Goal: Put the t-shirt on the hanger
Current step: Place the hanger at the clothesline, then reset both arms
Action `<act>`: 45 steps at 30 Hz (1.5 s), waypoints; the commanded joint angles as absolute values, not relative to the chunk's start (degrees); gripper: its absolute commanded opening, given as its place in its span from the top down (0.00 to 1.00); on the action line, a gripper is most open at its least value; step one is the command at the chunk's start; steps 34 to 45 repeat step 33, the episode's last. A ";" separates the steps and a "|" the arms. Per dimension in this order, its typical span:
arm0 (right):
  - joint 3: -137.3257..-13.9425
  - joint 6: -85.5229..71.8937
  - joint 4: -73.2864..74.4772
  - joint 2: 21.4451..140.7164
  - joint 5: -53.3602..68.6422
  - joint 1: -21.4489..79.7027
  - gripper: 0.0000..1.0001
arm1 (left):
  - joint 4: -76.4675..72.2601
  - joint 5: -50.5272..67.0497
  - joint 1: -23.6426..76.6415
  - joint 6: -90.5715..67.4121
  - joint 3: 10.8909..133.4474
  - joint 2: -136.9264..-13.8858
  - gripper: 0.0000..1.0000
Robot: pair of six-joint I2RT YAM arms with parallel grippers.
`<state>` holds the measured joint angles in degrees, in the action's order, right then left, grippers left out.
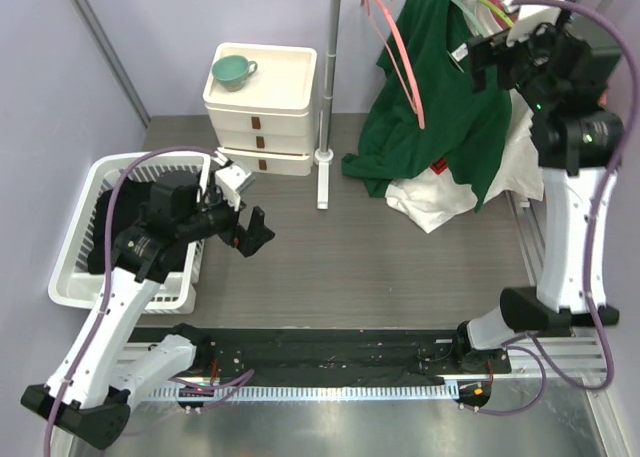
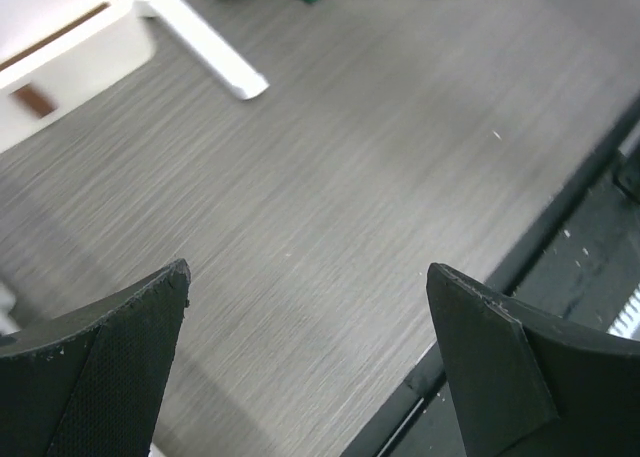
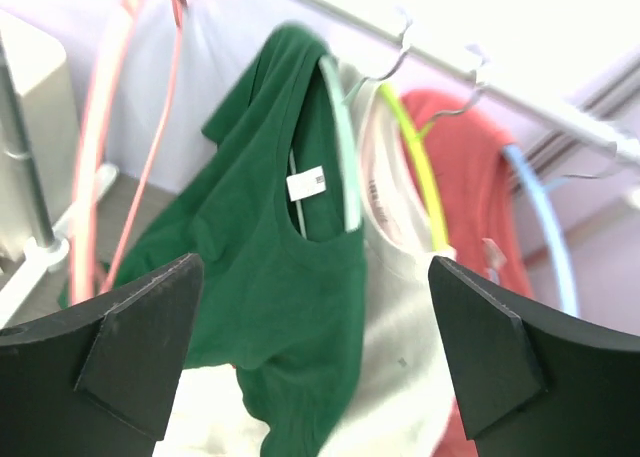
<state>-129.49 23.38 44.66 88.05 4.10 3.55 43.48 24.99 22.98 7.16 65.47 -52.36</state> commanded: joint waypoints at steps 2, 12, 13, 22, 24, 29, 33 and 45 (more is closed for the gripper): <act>-123.32 22.94 45.79 78.15 4.48 3.78 0.00 | 40.78 21.09 15.58 -4.12 65.21 -49.31 0.00; -99.08 23.47 61.25 60.40 18.45 3.69 0.00 | 57.64 33.49 3.96 -4.13 79.36 -61.25 0.00; -96.09 23.21 61.96 58.73 18.98 3.69 0.00 | 58.79 32.18 3.09 -4.57 79.97 -62.91 0.00; -67.96 22.85 62.58 47.73 22.42 3.78 0.00 | 62.67 15.92 -1.58 -5.10 73.76 -57.05 0.00; -64.17 22.68 61.36 46.15 21.19 3.61 0.00 | 63.02 13.03 -1.58 -4.57 72.17 -54.15 0.00; -64.60 22.50 60.29 45.53 19.86 3.60 0.00 | 63.54 11.60 -2.20 -4.13 69.70 -51.42 0.00; -66.79 21.01 60.12 45.44 20.30 3.60 0.00 | 63.46 9.85 -2.29 -4.22 71.36 -50.89 0.00; -66.79 21.01 60.12 45.44 20.30 3.60 0.00 | 63.46 9.85 -2.29 -4.22 71.36 -50.89 0.00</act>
